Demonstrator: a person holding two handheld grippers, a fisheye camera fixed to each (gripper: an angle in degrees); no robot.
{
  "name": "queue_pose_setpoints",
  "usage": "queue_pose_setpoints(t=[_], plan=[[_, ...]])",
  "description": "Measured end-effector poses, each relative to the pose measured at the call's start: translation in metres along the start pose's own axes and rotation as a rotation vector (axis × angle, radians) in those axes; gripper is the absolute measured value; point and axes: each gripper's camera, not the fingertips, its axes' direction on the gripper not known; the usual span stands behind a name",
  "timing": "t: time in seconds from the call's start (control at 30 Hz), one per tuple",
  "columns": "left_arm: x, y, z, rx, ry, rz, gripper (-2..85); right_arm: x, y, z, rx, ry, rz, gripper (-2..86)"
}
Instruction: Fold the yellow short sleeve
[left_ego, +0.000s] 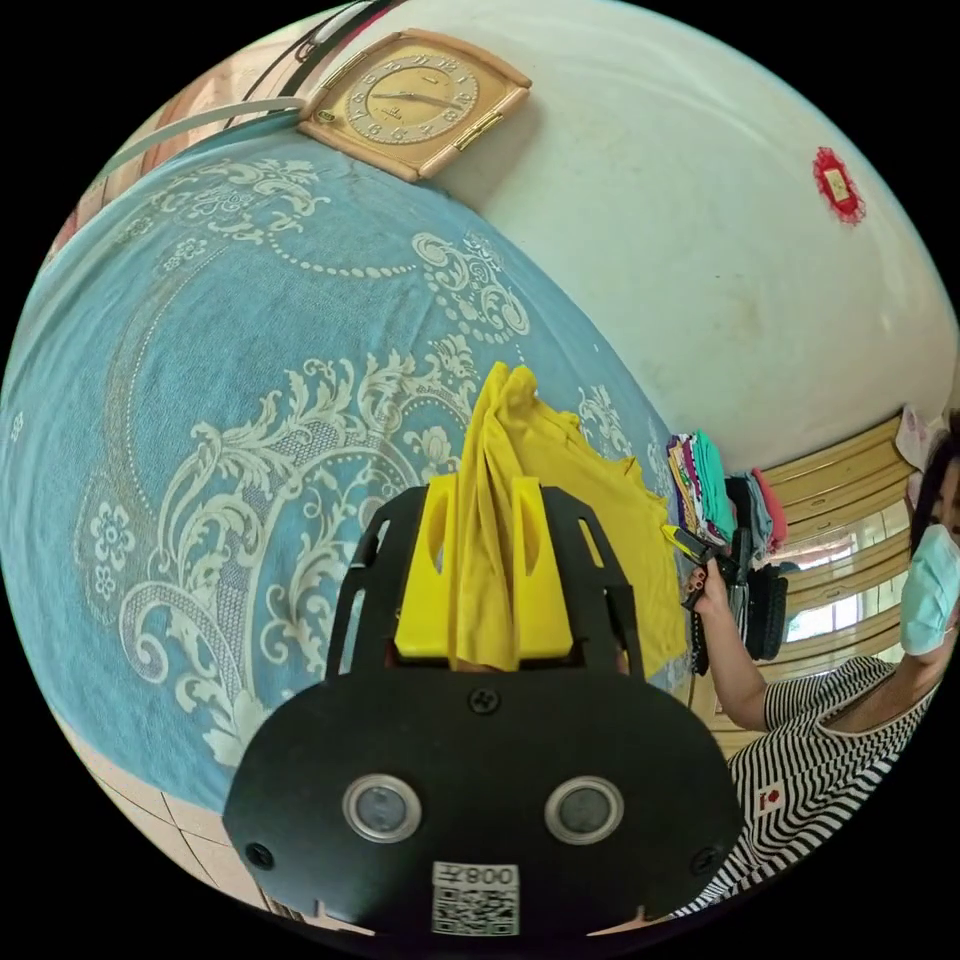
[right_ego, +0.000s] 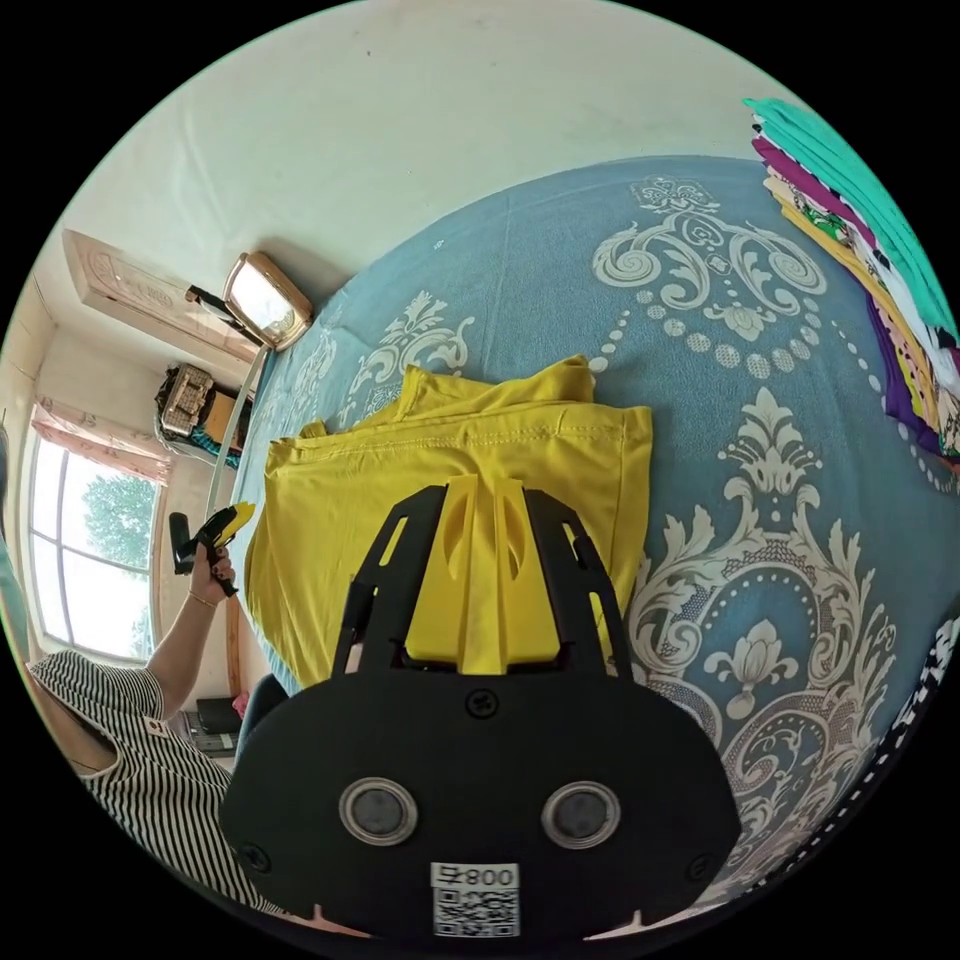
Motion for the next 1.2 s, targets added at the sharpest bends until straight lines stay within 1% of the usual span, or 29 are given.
queue_pose_setpoints(t=[0.13,0.2,0.27,0.4,0.47,0.57,0.63,0.77,0.87,1.1,1.2], plan=[[0.012,0.055,-0.031,-0.089,-0.090,0.041,10.2,0.007,0.030,-0.024,0.016,0.016,0.023,4.4],[0.015,0.074,-0.036,-0.139,-0.089,0.036,10.7,0.009,0.046,-0.034,0.012,0.022,0.035,4.9],[0.022,0.092,-0.039,-0.180,-0.163,0.048,10.8,0.011,0.072,-0.051,0.014,0.025,0.054,5.2],[0.044,0.107,-0.058,-0.146,-0.211,0.079,10.4,0.012,0.114,-0.077,0.021,0.034,0.086,5.3],[0.061,0.117,-0.067,-0.149,-0.294,0.126,9.5,0.013,0.146,-0.093,0.019,0.036,0.107,5.4],[0.069,0.124,-0.065,-0.183,-0.377,0.128,7.0,0.016,0.188,-0.105,-0.002,0.035,0.139,5.9],[0.068,0.126,-0.070,-0.184,-0.366,0.088,4.0,0.021,0.212,-0.109,-0.010,0.014,0.171,6.1],[0.068,0.128,-0.087,-0.169,-0.270,0.029,1.8,0.029,0.256,-0.115,-0.008,-0.051,0.187,7.4],[0.073,0.129,-0.095,-0.177,-0.260,0.008,1.2,0.034,0.275,-0.114,-0.031,-0.071,0.176,8.1],[0.105,0.131,-0.098,-0.214,-0.272,0.019,0.8,0.052,0.294,-0.112,-0.009,-0.082,0.182,8.5],[0.122,0.130,-0.101,-0.224,-0.266,0.020,0.6,0.053,0.294,-0.105,-0.058,-0.069,0.167,6.6]])
